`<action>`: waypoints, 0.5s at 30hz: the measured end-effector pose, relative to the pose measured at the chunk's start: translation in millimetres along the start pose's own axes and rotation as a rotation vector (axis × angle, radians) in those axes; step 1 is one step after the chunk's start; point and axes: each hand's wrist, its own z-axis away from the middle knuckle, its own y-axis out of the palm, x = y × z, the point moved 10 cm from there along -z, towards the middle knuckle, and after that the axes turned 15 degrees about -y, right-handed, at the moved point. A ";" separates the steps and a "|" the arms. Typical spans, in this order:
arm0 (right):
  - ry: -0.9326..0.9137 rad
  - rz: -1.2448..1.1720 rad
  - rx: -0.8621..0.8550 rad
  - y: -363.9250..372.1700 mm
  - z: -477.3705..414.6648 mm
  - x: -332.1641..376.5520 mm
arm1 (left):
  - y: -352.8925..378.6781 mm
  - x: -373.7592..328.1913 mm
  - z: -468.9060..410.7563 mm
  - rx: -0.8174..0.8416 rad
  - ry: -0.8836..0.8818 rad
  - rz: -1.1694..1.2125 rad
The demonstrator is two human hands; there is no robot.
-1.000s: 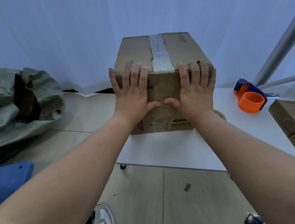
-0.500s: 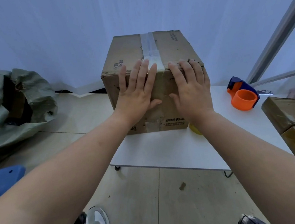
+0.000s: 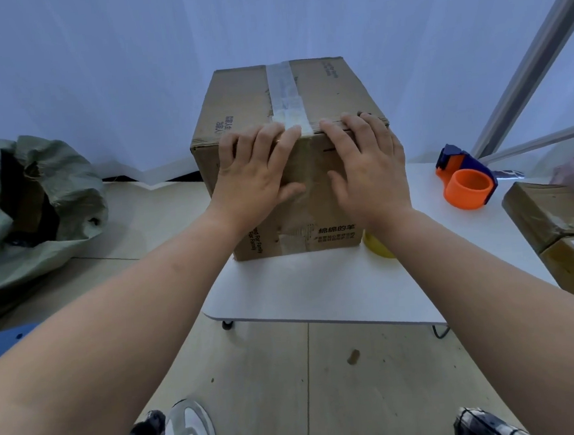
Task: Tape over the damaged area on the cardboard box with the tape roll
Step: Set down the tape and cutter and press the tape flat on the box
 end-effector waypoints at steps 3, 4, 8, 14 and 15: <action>0.011 -0.025 0.015 0.4 -1.9 0.0 | 5.2 1.7 8.6 -0.002 0.058 -0.092; 0.015 -0.031 0.019 1.0 -2.5 0.6 | 5.9 2.2 8.3 -0.003 0.060 -0.104; 0.024 -0.040 0.038 4.2 -3.5 2.6 | 5.7 1.4 7.8 0.031 0.087 -0.158; 0.009 -0.061 0.046 3.7 -1.6 1.8 | -2.4 5.6 4.1 0.108 0.052 -0.002; 0.005 -0.061 0.053 4.3 -1.0 2.0 | -6.6 7.2 1.6 0.089 0.024 0.046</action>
